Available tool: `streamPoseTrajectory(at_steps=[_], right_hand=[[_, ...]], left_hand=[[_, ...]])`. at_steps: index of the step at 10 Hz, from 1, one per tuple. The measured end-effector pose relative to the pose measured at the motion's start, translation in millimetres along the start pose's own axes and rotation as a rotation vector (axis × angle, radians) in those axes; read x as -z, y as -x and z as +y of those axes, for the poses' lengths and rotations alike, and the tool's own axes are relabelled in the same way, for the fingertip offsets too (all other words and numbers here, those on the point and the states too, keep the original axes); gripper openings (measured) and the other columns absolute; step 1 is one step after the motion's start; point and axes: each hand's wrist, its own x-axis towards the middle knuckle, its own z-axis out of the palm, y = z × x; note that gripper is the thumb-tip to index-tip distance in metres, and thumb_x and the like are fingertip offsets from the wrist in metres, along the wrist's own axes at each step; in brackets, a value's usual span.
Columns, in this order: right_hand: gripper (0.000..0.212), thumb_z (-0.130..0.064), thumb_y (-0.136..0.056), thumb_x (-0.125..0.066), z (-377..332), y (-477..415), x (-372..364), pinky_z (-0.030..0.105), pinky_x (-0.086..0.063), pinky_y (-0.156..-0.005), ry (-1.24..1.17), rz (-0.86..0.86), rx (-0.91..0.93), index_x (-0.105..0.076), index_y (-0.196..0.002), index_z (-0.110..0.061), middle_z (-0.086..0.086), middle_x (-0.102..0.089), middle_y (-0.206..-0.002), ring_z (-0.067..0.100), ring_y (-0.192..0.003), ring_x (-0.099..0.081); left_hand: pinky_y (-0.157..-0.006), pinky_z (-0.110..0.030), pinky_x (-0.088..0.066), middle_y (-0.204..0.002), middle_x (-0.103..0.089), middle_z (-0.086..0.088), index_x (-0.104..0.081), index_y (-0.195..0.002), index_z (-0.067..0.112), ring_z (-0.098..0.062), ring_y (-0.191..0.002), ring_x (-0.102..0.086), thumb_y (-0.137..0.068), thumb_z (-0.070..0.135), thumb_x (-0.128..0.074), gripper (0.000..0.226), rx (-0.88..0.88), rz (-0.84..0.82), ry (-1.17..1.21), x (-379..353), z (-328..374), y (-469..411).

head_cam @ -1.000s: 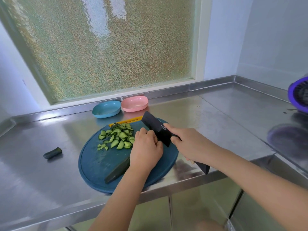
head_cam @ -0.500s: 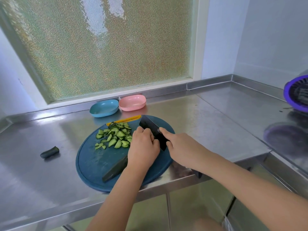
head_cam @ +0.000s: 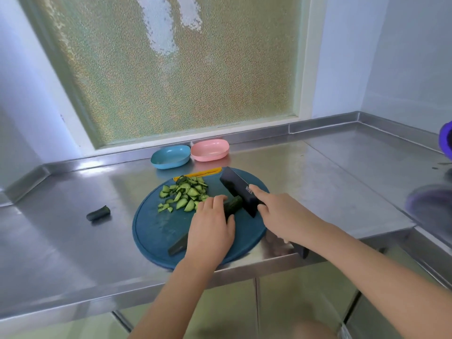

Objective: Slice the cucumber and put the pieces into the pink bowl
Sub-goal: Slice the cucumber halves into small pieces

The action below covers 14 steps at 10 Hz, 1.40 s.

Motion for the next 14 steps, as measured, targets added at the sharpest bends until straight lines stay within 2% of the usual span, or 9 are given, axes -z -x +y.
streamPoseTrajectory(at_steps=[1, 3, 4, 6, 7, 8, 9, 12, 14], right_hand=[[0.054, -0.019, -0.102, -0.032, 0.6, 1.1, 1.6, 0.032, -0.051, -0.058, -0.032, 0.009, 0.016, -0.018, -0.151, -0.036, -0.006, -0.047, -0.070, 0.014, -0.054, -0.049], [0.053, -0.019, -0.103, -0.033, 1.6, 1.3, 16.8, 0.022, -0.037, -0.052, -0.033, 0.053, 0.036, -0.018, -0.152, -0.034, -0.011, -0.037, -0.066, 0.005, -0.053, -0.040], [0.053, -0.018, -0.103, -0.032, -0.7, 0.7, 22.9, 0.013, -0.034, -0.047, -0.032, 0.036, 0.043, -0.019, -0.152, -0.033, -0.011, -0.039, -0.067, 0.005, -0.052, -0.041], [0.053, -0.020, -0.103, -0.032, -3.5, 2.3, 22.4, 0.020, -0.044, -0.048, -0.009, -0.009, 0.034, -0.019, -0.151, -0.037, -0.002, -0.052, -0.070, 0.011, -0.050, -0.048], [0.053, -0.021, -0.103, -0.032, -5.2, 3.0, 22.9, 0.027, -0.050, -0.049, -0.030, -0.021, 0.016, -0.018, -0.150, -0.039, 0.000, -0.052, -0.070, 0.015, -0.051, -0.049], [0.053, -0.020, -0.103, -0.031, -6.4, 4.4, 22.9, 0.026, -0.050, -0.051, -0.028, -0.021, 0.025, -0.019, -0.151, -0.039, -0.001, -0.051, -0.070, 0.014, -0.050, -0.047], [0.053, -0.019, -0.103, -0.031, -6.7, 4.4, 21.6, 0.018, -0.041, -0.048, 0.001, -0.018, 0.044, -0.019, -0.151, -0.036, -0.003, -0.049, -0.068, 0.010, -0.048, -0.045], [0.053, -0.019, -0.102, -0.030, -7.4, 3.8, 21.8, 0.019, -0.042, -0.048, 0.031, -0.012, 0.051, -0.019, -0.152, -0.035, -0.005, -0.046, -0.068, 0.009, -0.047, -0.046], [0.054, -0.017, -0.103, -0.029, -9.8, 3.2, 21.2, 0.012, -0.034, -0.040, 0.061, -0.032, 0.044, -0.016, -0.152, -0.033, 0.001, -0.049, -0.069, 0.009, -0.047, -0.044]], left_hand=[[-0.090, -0.030, -0.037, -0.117, -0.052, -0.004, -0.048, -0.123, 0.016, -0.022, -0.108, -0.045, -0.092, 0.029, -0.049, 0.034, 0.008, 0.006, -0.010, -0.9, -0.9, -3.4], [-0.086, -0.034, -0.040, -0.112, -0.052, -0.006, -0.050, -0.118, 0.015, -0.024, -0.103, -0.046, -0.092, 0.024, -0.048, 0.028, 0.006, 0.021, -0.006, -1.4, -1.4, -2.4], [-0.087, -0.033, -0.040, -0.113, -0.052, -0.005, -0.049, -0.119, 0.015, -0.023, -0.104, -0.045, -0.093, 0.025, -0.048, 0.028, 0.004, 0.017, -0.012, -1.2, -1.3, -2.5], [-0.088, -0.033, -0.040, -0.115, -0.051, -0.005, -0.048, -0.120, 0.016, -0.023, -0.105, -0.045, -0.093, 0.026, -0.047, 0.029, 0.010, 0.006, -0.011, -0.7, -1.3, -2.2], [-0.088, -0.033, -0.040, -0.115, -0.051, -0.004, -0.048, -0.120, 0.016, -0.022, -0.105, -0.044, -0.093, 0.026, -0.046, 0.029, 0.013, 0.005, -0.009, -0.7, -1.4, -2.4], [-0.087, -0.033, -0.040, -0.115, -0.051, -0.005, -0.048, -0.120, 0.016, -0.023, -0.105, -0.045, -0.093, 0.026, -0.046, 0.029, 0.008, 0.005, -0.011, -1.1, -1.7, -2.2], [-0.086, -0.033, -0.040, -0.114, -0.051, -0.005, -0.049, -0.119, 0.015, -0.023, -0.104, -0.045, -0.093, 0.025, -0.046, 0.028, 0.008, 0.005, -0.012, -0.7, -1.1, -2.0], [-0.086, -0.033, -0.041, -0.113, -0.050, -0.005, -0.049, -0.119, 0.016, -0.023, -0.104, -0.045, -0.093, 0.025, -0.046, 0.028, 0.007, 0.006, -0.011, -1.0, -1.2, -2.5], [-0.089, -0.031, -0.039, -0.115, -0.049, -0.005, -0.047, -0.120, 0.016, -0.021, -0.104, -0.044, -0.094, 0.025, -0.045, 0.028, -0.001, 0.007, -0.014, -2.3, -2.1, -2.5]])
